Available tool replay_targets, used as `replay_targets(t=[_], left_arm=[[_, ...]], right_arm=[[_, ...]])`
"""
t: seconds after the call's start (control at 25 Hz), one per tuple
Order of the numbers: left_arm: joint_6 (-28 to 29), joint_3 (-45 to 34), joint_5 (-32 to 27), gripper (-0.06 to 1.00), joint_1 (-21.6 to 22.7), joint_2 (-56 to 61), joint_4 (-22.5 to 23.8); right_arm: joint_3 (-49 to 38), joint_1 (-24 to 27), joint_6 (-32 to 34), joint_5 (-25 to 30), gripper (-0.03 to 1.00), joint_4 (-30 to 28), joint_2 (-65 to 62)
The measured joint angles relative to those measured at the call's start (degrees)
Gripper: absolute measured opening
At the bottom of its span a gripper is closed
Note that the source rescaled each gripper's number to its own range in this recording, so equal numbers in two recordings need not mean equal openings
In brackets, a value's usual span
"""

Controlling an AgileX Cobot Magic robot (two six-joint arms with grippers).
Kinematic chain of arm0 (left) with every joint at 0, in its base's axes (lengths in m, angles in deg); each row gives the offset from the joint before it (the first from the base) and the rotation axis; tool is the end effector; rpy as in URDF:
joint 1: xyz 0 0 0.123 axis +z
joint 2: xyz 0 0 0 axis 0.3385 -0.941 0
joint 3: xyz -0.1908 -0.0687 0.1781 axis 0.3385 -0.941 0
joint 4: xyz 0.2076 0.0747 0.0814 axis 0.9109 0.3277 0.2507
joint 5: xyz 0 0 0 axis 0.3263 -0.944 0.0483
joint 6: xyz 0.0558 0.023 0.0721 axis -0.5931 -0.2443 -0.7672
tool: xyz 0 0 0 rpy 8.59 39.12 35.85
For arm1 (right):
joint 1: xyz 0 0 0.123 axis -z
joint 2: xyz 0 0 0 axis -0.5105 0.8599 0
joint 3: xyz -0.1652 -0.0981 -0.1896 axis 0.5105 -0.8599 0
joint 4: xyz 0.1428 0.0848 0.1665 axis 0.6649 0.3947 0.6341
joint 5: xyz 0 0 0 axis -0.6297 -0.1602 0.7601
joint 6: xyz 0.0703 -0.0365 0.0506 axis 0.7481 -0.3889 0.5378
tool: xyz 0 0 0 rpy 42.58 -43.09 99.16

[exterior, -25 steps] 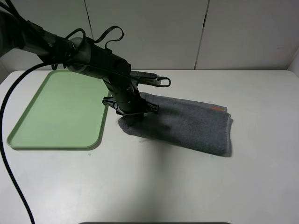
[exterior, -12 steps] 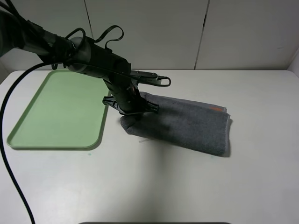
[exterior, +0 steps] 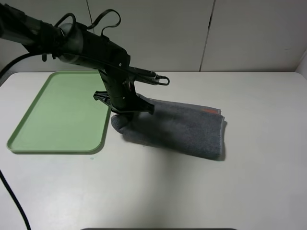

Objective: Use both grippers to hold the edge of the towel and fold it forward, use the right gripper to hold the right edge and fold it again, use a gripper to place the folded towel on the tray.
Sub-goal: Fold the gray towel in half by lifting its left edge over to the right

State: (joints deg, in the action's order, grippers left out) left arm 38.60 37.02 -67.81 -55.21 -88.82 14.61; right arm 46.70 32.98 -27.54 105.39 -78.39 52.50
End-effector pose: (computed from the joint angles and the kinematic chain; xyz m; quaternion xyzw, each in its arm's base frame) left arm 0.3383 -0.2281 0.1191 0.1737 0.9662 -0.0277 0.1884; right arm -0.0002 0.0015 0.2690 0.0237 0.8433 0.0027 0.5369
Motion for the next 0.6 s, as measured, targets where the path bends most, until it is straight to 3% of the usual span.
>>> replay_targets(t=[0.6], left_arm=[[1.3,0.4,-10.9,0.10,2.5,9.1,6.8]], right_arm=[[0.0,0.0,0.0,0.0,1.00,0.0,0.0]])
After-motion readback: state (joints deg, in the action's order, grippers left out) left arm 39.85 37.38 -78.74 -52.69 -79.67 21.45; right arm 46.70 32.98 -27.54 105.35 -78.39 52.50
